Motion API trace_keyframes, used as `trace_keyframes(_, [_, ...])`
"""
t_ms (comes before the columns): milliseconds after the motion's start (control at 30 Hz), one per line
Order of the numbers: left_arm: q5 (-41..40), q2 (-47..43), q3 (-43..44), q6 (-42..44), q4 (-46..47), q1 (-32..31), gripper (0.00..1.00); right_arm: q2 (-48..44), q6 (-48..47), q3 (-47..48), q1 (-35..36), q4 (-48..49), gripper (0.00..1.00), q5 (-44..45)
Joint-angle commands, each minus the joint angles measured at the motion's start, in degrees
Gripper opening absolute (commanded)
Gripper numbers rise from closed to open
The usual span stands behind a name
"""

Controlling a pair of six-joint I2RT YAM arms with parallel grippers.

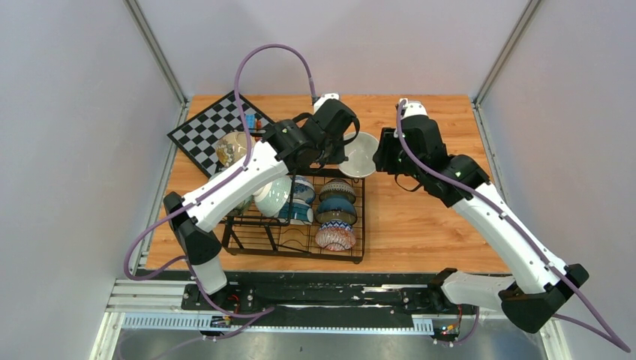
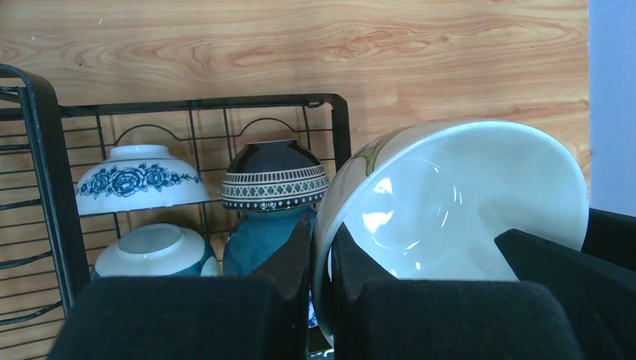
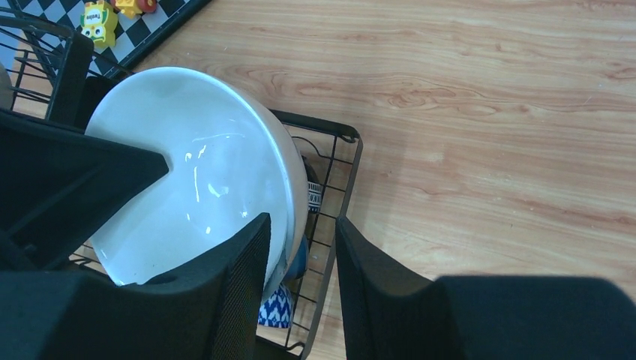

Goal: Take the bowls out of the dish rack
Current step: Place the bowl at the center of the board.

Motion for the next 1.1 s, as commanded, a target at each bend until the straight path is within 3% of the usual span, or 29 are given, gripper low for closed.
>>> trace_keyframes(0, [0.20,-1.50,-0.25,-2.09,4.93,0.29,0.00,1.06,-0.69,-1.12,-0.74,0.98,0.39,0.79])
trace_keyframes(200, [0.22,-1.73,-0.69,-2.31,5.26,0.28,0.00,2.34,-0.45,-1.47,-0.71,1.38,0.26,0.18])
trace_keyframes(400, [1.97,-1.56,-1.24,-1.79,6.65,0.29,0.00,2.90,-0.46,-1.32,-0.73,1.43,0.00,-0.55])
trace_keyframes(533, [3.34,-1.48,-1.28,-1.37,7.49,0.30,0.02,2.95,-0.84,-1.21,-0.73,1.36,0.00,-0.82])
trace_keyframes(633, [4.20,-1.91,-1.32,-0.53,8.04,0.34,0.27,2.83,-1.53,-0.74,-0.74,1.07,0.00,-0.47])
trace_keyframes(700, [4.61,-2.78,-1.53,0.29,8.64,0.31,0.54,2.87,-2.12,0.35,-0.78,0.47,0.00,0.09])
trace_keyframes(767, [4.82,-4.27,-1.68,1.00,9.46,0.30,0.88,3.10,-2.72,1.73,-0.85,-0.47,0.00,0.83])
trace_keyframes(800, [5.03,-5.00,-1.76,1.21,9.79,0.30,0.98,3.34,-2.87,2.47,-1.09,-0.95,0.00,1.04])
trace_keyframes(933, [5.90,-9.66,-0.97,4.40,10.70,0.33,1.00,5.11,-3.32,6.24,-4.30,-2.59,0.00,1.37])
trace_keyframes(1067, [8.60,-17.88,-7.13,10.20,16.27,0.29,1.00,8.90,-0.12,8.07,-13.49,-1.85,0.00,-2.38])
